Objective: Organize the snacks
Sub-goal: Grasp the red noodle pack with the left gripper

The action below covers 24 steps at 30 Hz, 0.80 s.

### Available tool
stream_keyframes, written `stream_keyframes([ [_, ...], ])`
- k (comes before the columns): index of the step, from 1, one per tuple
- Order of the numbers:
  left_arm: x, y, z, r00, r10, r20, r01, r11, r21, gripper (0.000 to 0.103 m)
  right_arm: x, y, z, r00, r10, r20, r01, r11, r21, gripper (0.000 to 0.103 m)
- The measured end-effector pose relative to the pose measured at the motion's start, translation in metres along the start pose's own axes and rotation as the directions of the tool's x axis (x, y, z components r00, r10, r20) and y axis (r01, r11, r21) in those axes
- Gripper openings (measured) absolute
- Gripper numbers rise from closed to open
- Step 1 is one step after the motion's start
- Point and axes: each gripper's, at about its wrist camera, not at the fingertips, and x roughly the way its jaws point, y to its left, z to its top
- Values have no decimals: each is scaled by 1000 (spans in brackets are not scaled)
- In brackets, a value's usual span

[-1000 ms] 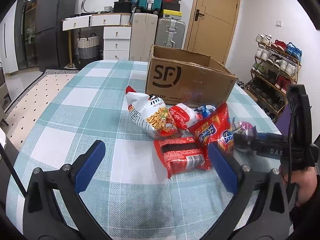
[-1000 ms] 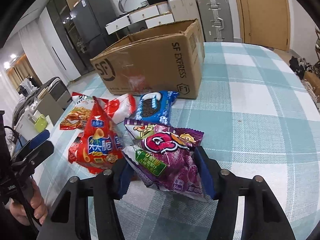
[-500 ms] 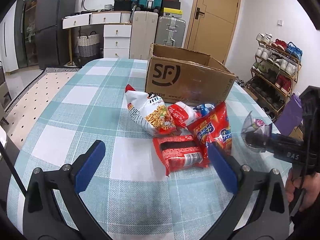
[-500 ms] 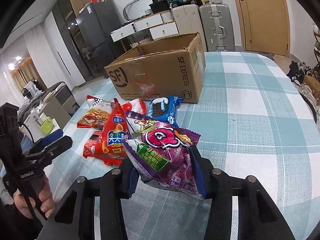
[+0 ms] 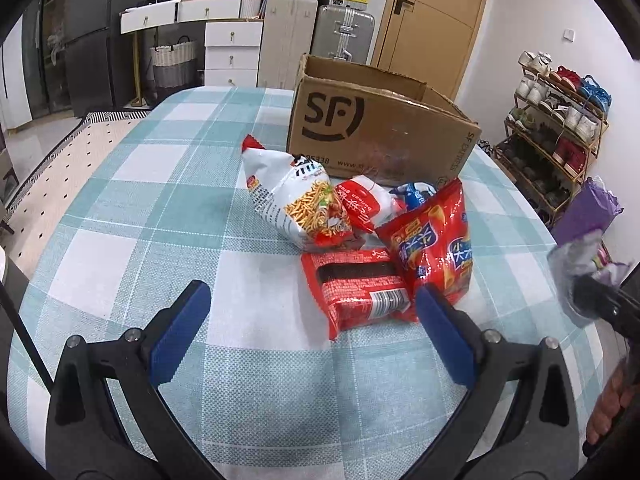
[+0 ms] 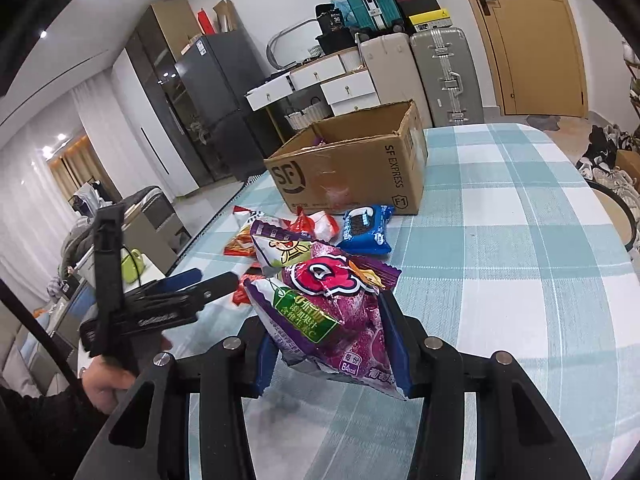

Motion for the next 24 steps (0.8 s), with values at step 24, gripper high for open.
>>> stream_keyframes([
  [24, 71, -31, 21, 989, -49, -142, 48, 999, -15, 101, -43, -5, -29, 1000, -24, 17, 23, 999, 31, 47],
])
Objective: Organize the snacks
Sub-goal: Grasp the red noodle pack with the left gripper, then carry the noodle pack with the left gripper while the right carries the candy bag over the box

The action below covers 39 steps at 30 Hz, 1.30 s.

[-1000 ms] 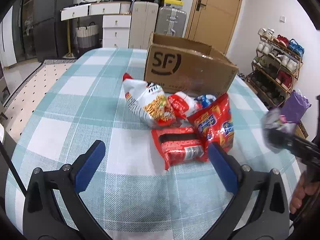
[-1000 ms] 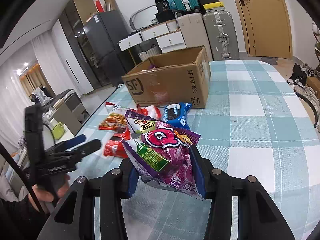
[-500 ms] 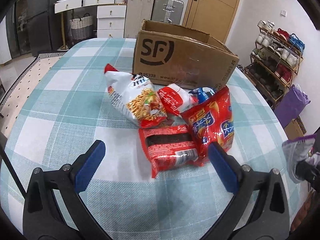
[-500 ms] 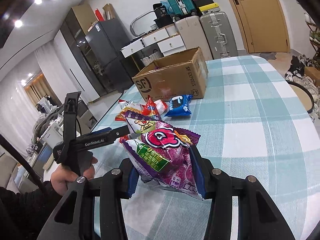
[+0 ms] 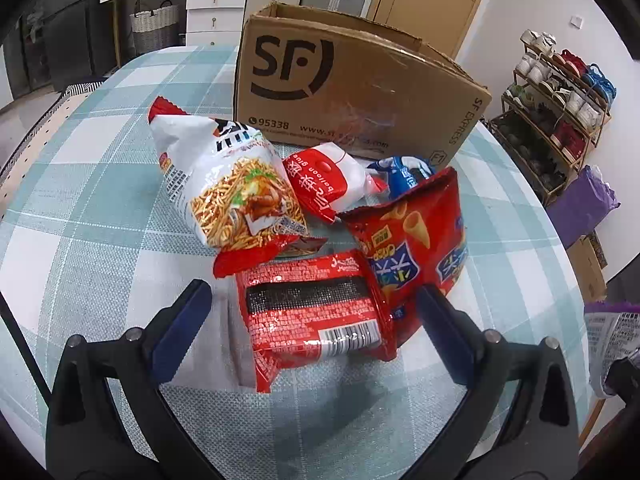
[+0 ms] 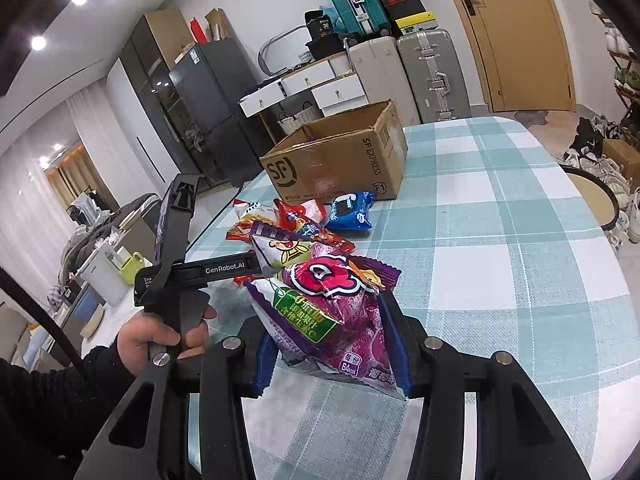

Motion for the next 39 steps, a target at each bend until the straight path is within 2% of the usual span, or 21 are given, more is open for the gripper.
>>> stream_keyframes([
  [2, 0, 0, 1, 1000, -6, 5, 6, 1000, 3, 95, 0, -1, 0, 1000, 0, 1, 0, 1000, 5, 47],
  [6, -4, 6, 1, 1000, -28, 12, 28, 1000, -7, 57, -1, -3, 0, 1000, 0, 1, 0, 1000, 12, 47],
  [13, -8, 8, -3, 1000, -31, 1, 31, 999, 9, 44, -1, 0, 1, 1000, 5, 3, -5, 1000, 5, 47],
  [26, -33, 25, -24, 999, -47, -7, 47, 999, -21, 42, -7, 9, 1, 1000, 10, 18, -10, 1000, -13, 47],
  [39, -108, 17, -32, 991, -25, 134, 20, 999, 39, 42, -16, 33, 7, 999, 32, 43, -29, 998, -62, 47],
])
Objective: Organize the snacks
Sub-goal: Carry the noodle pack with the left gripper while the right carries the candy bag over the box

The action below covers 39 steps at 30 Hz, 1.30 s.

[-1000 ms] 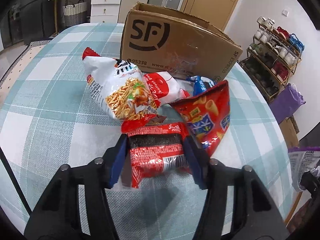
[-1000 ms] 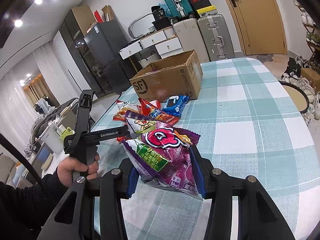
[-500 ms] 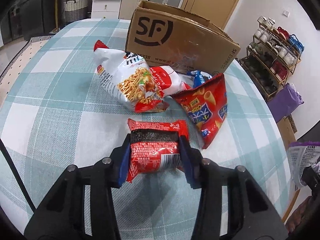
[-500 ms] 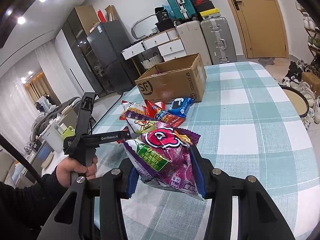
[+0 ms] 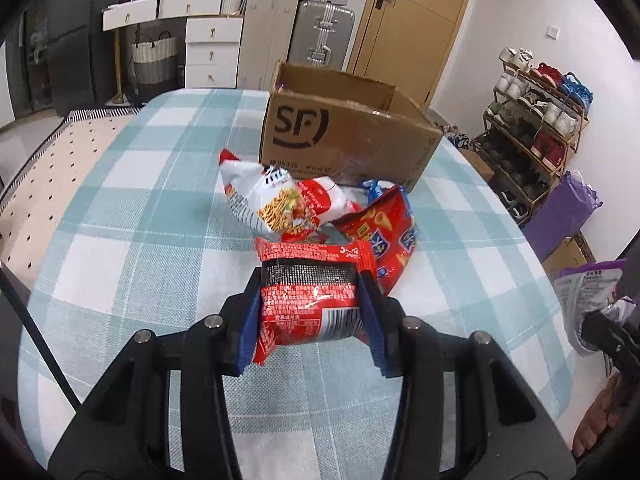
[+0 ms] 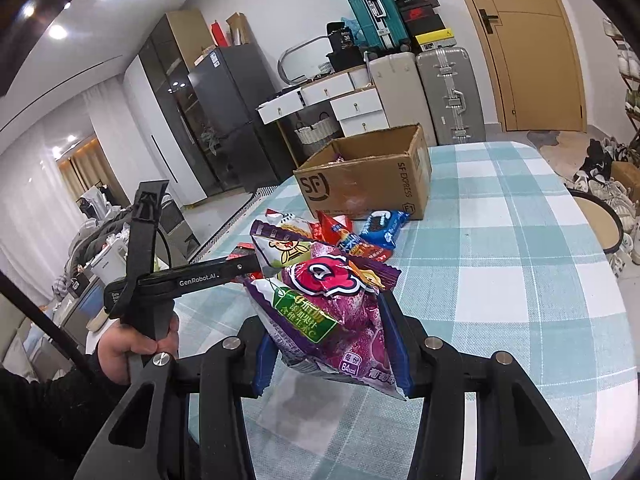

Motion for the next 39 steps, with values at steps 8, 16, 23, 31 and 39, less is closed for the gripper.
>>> stream_keyframes([
  [8, -48, -12, 21, 997, 1, 80, -4, 999, 43, 42, -15, 22, 20, 999, 27, 46, -24, 999, -47, 47],
  [16, -94, -20, 59, 991, -24, 135, 11, 995, 98, 42, -33, 36, 63, 988, 109, 108, -102, 993, -66, 47],
  [23, -127, -20, 113, 983, -118, 139, 106, 990, 92, 42, -45, 49, 116, 969, 195, 150, -183, 979, -90, 47],
  [31, -142, -33, 186, 980, -99, 171, 76, 988, 137, 42, -28, 61, 179, 966, 209, 154, -187, 972, -145, 47],
  [39, -110, -46, 260, 987, -109, 121, 94, 988, 125, 42, 12, 53, 245, 977, 164, 136, -144, 978, -151, 47],
])
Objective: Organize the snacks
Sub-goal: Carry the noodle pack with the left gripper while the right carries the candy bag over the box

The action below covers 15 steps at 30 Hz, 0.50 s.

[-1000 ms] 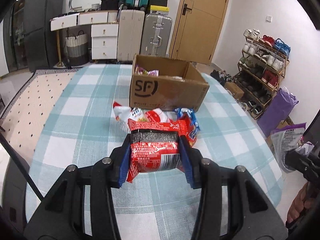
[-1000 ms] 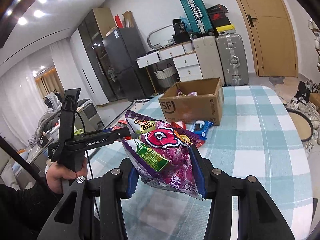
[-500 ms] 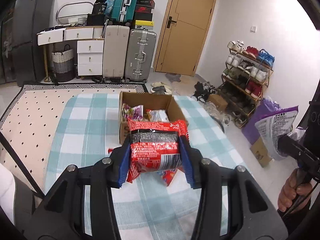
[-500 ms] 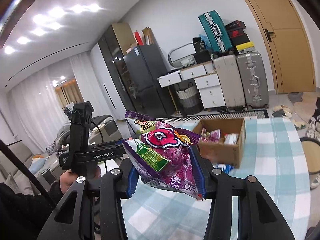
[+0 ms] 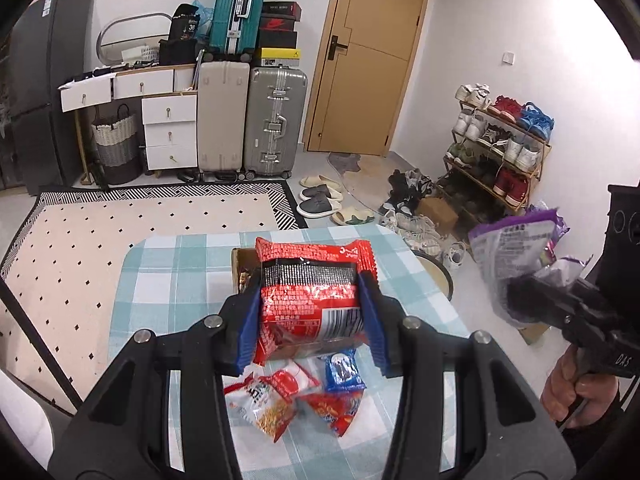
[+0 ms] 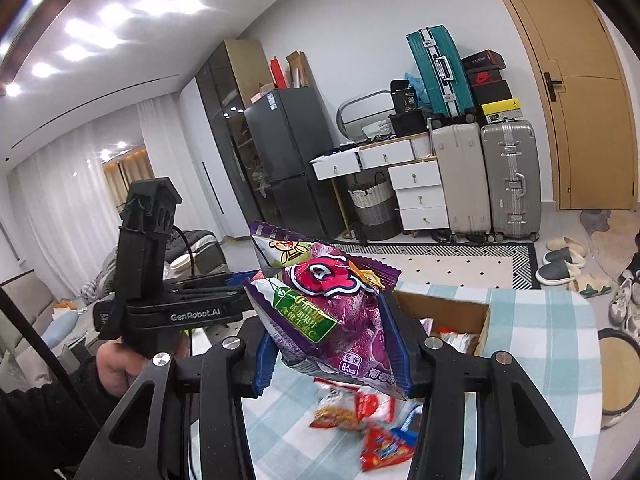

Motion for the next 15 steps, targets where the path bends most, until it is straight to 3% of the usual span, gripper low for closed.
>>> stream_keyframes([
  [8, 61, -4, 47, 999, 17, -44, -18, 1000, -11, 42, 64, -48, 35, 997, -52, -61, 53, 998, 25, 47],
  [15, 137, -4, 65, 996, 33, -89, -34, 999, -9, 42, 125, -93, 37, 985, -95, -143, 102, 994, 40, 47],
])
